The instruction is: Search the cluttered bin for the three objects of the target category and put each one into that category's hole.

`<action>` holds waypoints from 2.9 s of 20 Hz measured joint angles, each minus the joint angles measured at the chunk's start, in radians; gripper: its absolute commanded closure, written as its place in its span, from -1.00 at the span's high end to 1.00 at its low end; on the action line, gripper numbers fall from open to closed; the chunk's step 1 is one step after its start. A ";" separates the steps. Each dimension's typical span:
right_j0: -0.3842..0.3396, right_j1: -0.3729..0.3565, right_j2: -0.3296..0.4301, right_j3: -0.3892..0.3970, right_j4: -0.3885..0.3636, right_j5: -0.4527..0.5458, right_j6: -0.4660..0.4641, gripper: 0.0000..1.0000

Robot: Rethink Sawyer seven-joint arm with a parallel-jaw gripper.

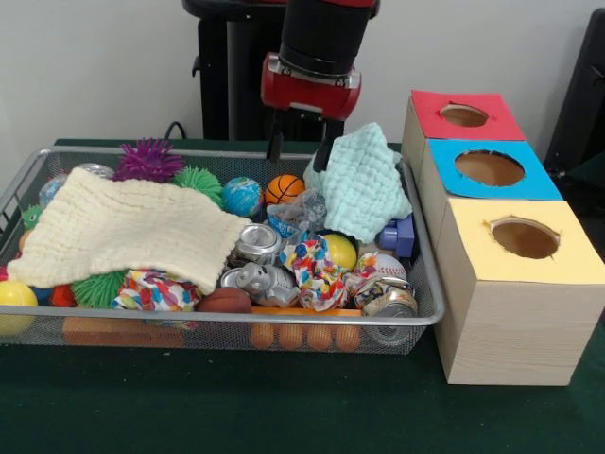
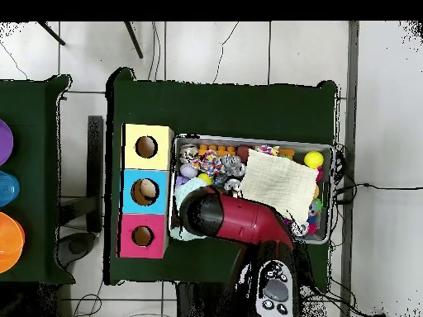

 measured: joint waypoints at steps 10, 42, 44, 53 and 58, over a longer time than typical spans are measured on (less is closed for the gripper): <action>0.006 0.090 -0.021 -0.147 0.047 0.000 0.000 1.00; 0.070 0.189 -0.083 -0.184 0.170 -0.055 0.009 1.00; 0.072 0.186 -0.082 -0.170 0.189 -0.093 0.015 1.00; 0.114 0.209 -0.082 -0.167 0.257 -0.155 0.073 1.00; 0.127 0.227 -0.083 -0.167 0.257 -0.155 0.086 1.00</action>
